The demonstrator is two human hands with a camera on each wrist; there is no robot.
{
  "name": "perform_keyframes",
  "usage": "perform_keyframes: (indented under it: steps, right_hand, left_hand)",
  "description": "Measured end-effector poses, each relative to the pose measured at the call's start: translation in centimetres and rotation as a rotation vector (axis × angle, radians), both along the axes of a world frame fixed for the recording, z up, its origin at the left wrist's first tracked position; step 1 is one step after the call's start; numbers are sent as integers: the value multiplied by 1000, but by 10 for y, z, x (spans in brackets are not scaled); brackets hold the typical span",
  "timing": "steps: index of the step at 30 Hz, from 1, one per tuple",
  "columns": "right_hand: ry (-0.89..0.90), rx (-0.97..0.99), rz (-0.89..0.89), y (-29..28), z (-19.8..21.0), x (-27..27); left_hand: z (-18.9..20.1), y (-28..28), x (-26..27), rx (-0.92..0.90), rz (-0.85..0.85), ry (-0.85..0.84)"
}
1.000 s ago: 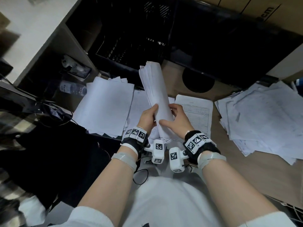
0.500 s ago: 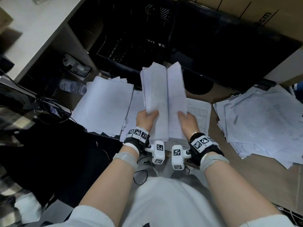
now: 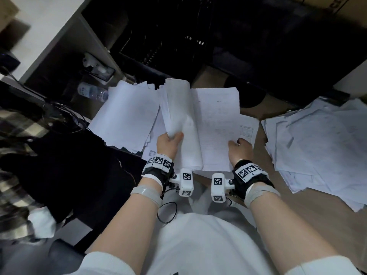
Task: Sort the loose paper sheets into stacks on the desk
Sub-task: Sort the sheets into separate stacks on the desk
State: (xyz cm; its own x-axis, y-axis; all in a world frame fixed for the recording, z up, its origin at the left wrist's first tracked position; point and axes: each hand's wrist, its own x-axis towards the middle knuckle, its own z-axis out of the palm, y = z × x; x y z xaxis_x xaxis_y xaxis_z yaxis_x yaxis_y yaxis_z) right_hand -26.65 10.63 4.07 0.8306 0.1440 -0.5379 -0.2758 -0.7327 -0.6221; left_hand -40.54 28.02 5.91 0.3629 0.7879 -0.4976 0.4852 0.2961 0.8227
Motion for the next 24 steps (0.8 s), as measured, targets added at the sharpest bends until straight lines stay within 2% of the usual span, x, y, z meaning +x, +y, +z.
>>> perform_keyframes:
  steps: [3, 7, 11, 17, 20, 22, 24]
  right_hand:
    - [125, -131, -46, -15, -14, 3]
    - [219, -283, -20, -43, -38, 6]
    - [237, -303, -27, -53, -52, 8]
    - [313, -144, -130, -46, -55, 10]
    - [198, -106, -90, -37, -34, 10]
    - [181, 86, 49, -27, -15, 9]
    - [333, 353, 140, -13, 6, 5]
  left_hand:
    - [-4, -10, 2, 16, 40, 59]
    - [-12, -24, 3, -25, 34, 89]
    - [-13, -35, 2, -59, -4, 124]
    - [-13, -42, 6, -69, -87, 196]
    - [-12, -36, 14, -26, -121, 230]
    - [-11, -32, 20, 15, -164, 249]
    - [-7, -29, 27, 44, -192, 252]
